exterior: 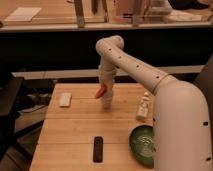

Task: Place the pepper in the ceramic cup

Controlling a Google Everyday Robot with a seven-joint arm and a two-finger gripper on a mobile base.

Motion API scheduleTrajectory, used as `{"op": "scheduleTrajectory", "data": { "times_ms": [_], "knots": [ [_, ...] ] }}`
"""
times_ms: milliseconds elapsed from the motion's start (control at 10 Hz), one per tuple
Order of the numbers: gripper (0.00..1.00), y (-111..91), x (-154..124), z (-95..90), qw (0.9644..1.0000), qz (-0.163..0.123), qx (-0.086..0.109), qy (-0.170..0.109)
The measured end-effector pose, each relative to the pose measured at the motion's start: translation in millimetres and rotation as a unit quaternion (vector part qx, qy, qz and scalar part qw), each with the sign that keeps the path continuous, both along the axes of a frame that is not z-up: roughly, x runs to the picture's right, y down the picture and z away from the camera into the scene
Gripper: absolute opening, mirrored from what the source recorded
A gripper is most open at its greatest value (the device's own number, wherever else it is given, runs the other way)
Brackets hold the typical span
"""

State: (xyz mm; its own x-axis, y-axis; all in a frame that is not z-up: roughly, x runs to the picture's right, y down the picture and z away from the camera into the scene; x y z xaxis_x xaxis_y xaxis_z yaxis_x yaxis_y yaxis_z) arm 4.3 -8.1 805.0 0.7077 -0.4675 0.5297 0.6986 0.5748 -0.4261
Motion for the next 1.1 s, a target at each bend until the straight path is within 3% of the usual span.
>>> {"op": "scheduleTrajectory", "data": {
  "times_ms": [1100],
  "knots": [
    [0.01, -12, 10, 10.9, 0.9992, 0.021, 0.011, 0.031]
  ]
}}
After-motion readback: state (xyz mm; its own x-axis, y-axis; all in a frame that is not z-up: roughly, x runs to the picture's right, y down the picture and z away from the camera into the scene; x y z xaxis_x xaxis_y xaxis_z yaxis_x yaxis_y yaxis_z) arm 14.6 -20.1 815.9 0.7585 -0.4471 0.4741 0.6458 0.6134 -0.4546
